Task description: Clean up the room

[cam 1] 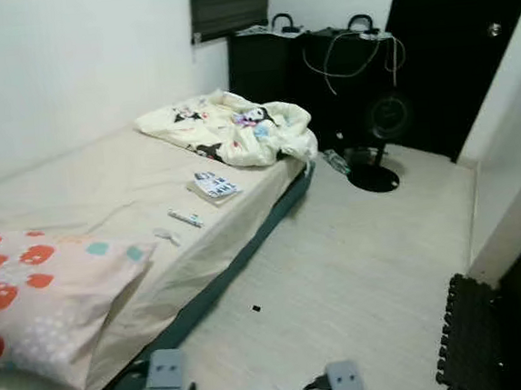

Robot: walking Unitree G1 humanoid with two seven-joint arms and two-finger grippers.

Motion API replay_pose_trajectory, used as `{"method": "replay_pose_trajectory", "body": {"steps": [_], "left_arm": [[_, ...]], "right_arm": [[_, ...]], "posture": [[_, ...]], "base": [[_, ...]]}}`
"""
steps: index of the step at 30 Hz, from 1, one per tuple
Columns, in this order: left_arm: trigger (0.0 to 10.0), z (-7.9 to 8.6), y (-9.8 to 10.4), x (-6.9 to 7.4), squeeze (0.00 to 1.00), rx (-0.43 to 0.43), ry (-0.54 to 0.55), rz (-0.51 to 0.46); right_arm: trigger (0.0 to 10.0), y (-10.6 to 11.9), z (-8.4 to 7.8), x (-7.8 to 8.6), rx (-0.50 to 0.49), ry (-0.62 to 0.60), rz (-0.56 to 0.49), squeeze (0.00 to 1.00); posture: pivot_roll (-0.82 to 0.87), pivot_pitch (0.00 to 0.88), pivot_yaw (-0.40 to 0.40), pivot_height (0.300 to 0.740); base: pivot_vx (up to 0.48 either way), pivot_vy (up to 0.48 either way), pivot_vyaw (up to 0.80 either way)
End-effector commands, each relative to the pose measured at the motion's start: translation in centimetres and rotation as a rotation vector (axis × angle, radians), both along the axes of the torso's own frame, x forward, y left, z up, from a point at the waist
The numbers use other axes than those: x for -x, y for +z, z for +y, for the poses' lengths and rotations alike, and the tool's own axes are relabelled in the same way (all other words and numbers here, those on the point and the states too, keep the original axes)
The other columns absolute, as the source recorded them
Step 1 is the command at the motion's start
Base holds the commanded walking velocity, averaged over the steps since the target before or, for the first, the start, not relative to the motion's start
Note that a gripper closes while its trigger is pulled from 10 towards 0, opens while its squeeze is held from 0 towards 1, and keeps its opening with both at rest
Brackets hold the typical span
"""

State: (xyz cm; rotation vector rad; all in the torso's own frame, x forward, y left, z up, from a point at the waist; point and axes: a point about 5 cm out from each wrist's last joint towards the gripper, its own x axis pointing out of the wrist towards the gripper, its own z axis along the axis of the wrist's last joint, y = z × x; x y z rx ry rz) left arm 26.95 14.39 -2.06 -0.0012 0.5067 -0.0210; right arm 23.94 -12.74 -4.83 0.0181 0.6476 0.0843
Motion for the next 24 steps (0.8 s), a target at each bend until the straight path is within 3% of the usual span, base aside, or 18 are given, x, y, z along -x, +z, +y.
{"method": "replay_pose_trajectory", "body": {"steps": [1,24], "left_arm": [[10.0,-0.48,-0.51,0.5,0.0,0.005,-0.015,0.028],[10.0,-0.41,-0.41,0.43,0.0,0.007,-0.014,0.023]], "right_arm": [[10.0,-0.1,-0.52,0.08,0.009,-0.016,0.007,0.0],[10.0,-0.07,-0.42,0.06,0.006,-0.015,0.005,0.0]], "posture": [[0.03,0.008,0.039,0.74],[0.03,0.019,0.041,0.74]], "base": [[0.262,0.0,0.0],[0.261,0.0,0.0]]}}
